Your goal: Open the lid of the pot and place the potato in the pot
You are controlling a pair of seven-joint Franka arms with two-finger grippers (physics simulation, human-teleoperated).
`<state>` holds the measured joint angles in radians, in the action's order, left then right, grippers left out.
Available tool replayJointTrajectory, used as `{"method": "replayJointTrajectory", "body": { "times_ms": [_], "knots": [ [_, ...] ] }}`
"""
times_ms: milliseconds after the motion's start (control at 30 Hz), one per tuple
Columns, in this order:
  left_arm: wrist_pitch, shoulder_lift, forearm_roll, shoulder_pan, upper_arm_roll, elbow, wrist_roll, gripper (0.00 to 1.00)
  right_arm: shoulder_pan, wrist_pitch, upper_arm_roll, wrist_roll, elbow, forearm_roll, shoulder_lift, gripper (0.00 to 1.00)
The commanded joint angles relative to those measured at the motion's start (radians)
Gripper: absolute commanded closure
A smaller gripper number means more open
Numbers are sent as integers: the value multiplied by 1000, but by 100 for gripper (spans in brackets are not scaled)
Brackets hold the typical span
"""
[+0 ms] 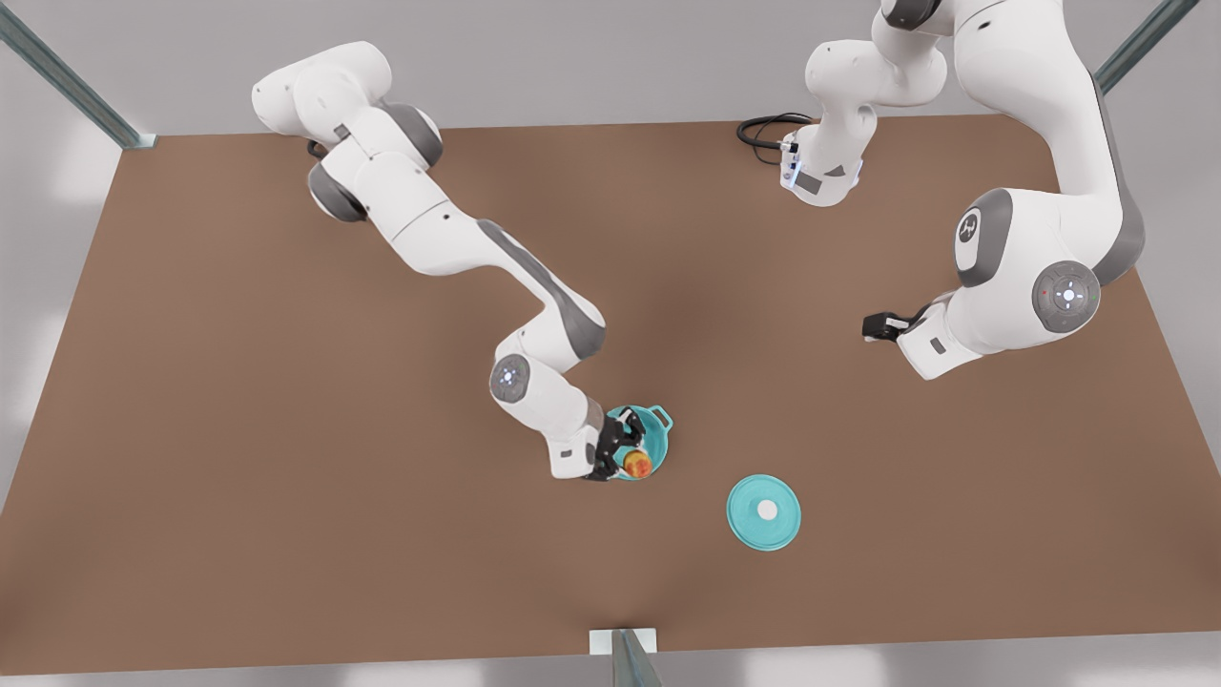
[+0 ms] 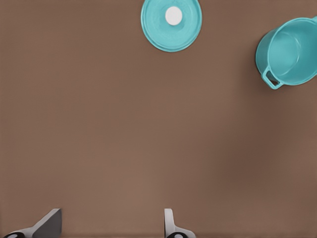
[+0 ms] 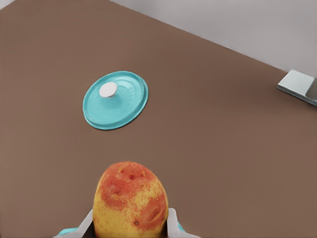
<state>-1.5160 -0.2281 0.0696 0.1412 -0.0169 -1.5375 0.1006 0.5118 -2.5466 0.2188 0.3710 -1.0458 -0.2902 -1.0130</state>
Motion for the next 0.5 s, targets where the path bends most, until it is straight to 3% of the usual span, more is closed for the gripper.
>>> {"method": "replayJointTrajectory", "body": {
  "times_ms": [0,233,467],
  "knots": [
    [0,1,-1,0,0,0,21,0,11,-112,8,-147,0,2,-12,45],
    [0,1,-1,1,0,2,18,0,28,74,-1,-185,-75,-7,28,45],
    [0,1,-5,1,0,2,18,0,36,89,-22,-187,-163,-7,39,45]
  ]
}}
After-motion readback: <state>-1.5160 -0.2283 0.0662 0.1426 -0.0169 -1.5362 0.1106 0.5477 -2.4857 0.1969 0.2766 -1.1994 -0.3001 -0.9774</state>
